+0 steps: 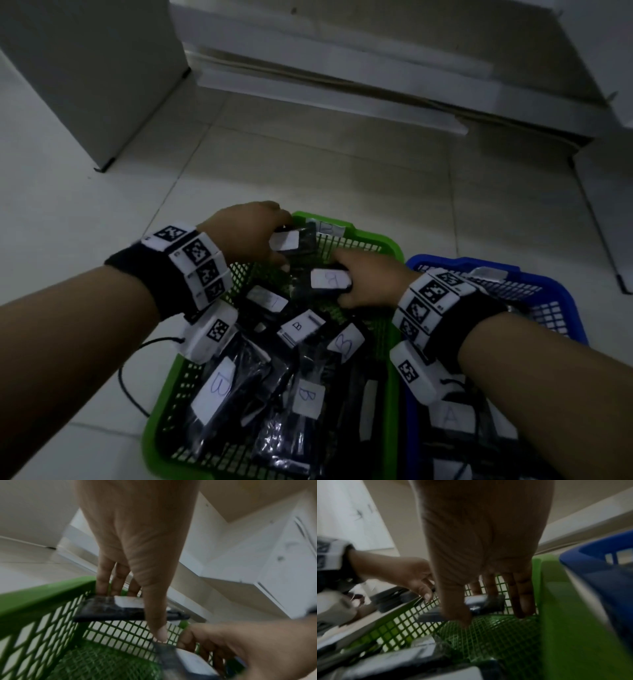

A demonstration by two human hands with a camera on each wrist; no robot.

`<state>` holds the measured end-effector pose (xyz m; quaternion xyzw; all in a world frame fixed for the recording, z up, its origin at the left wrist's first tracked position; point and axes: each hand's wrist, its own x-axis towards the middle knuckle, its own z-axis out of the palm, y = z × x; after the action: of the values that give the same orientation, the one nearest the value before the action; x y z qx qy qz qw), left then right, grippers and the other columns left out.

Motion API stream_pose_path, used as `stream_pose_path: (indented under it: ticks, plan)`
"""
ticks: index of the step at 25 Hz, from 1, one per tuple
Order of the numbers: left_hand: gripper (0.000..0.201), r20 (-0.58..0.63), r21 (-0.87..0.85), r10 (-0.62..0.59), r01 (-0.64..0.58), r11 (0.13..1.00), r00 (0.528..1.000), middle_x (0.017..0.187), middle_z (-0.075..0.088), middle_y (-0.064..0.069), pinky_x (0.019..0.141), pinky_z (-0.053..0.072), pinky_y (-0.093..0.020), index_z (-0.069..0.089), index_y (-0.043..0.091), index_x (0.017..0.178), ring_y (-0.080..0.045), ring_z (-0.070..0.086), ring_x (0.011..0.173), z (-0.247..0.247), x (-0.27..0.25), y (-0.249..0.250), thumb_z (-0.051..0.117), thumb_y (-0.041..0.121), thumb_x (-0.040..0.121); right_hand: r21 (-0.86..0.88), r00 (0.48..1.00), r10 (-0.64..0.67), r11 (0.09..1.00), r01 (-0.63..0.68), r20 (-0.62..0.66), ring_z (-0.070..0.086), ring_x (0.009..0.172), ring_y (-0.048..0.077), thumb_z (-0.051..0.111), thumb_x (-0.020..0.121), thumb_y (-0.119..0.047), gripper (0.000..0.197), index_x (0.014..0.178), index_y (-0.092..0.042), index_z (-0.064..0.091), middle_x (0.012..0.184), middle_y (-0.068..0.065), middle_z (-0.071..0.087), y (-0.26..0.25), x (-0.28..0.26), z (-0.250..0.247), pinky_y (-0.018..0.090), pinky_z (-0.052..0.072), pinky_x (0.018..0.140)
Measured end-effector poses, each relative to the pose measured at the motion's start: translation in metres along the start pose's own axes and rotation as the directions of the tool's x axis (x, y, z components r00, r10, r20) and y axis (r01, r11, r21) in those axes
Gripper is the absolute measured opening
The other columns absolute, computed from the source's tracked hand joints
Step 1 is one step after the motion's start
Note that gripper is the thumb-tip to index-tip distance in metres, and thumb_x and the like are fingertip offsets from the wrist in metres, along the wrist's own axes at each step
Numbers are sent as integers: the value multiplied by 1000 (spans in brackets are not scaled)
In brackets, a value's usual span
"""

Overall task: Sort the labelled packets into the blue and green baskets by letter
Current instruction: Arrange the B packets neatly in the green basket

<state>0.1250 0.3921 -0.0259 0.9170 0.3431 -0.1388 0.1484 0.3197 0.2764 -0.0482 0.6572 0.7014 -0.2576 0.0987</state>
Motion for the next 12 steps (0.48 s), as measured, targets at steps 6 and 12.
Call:
stream_pose_path:
  ticks: [6, 12]
  plan:
    - [69, -52, -30, -31, 29, 999, 998, 109, 56, -1, 68, 49, -34, 42, 21, 109, -23, 56, 93, 5, -7, 6, 77, 56, 62, 381, 981, 165, 918, -114, -102, 51, 118, 28, 77, 75, -25, 68, 135, -19, 45, 130, 10, 53, -26, 18, 12, 31, 44, 94]
    - [49, -39, 133, -28, 33, 991, 999, 111, 49, 0, 66, 44, -32, 52, 23, 99, -23, 55, 101, 8, -3, 13, 71, 56, 69, 899, 924, 346, 334, -285, 164, 62, 99, 26, 53, 89, 8, 26, 113, 7, 61, 102, 13, 61, -21, 23, 19, 36, 53, 88]
